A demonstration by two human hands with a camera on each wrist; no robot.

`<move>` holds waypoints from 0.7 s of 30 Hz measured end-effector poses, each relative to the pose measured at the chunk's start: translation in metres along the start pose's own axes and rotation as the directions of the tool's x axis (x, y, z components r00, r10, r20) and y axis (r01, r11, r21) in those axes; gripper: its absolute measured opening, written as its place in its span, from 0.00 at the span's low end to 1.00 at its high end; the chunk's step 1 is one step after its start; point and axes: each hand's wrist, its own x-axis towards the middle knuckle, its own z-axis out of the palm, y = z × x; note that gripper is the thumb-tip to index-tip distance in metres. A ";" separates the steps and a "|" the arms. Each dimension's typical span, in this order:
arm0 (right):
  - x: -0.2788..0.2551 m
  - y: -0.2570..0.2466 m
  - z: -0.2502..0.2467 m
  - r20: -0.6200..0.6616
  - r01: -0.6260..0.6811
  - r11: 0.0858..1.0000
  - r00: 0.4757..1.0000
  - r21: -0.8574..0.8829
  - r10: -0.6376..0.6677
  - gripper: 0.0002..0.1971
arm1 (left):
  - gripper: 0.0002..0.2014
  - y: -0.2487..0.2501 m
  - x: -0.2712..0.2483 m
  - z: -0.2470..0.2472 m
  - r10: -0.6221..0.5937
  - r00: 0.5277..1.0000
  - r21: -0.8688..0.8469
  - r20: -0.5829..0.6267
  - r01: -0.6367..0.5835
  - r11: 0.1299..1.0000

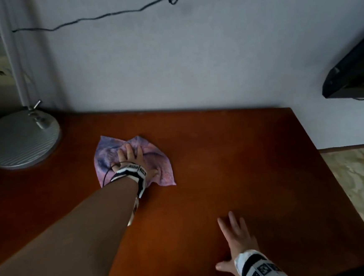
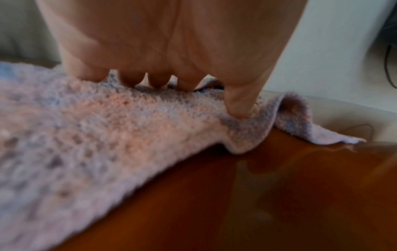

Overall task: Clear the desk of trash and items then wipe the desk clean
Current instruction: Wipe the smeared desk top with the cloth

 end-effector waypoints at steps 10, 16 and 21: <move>0.000 -0.004 -0.003 0.013 0.029 0.997 1.000 -0.077 -0.028 0.59 | 0.49 0.004 -0.099 0.054 0.052 0.993 0.029 0.105 -0.055 0.998; 0.007 -0.006 -0.002 0.023 0.009 0.994 1.000 -0.104 -0.007 0.61 | 0.52 0.021 -0.100 0.068 -0.008 0.997 -0.017 0.082 0.009 1.000; 0.002 -0.007 0.001 -0.027 0.000 0.986 1.000 -0.168 -0.005 0.61 | 0.51 0.020 -0.124 0.079 0.020 0.993 -0.082 0.120 -0.010 0.997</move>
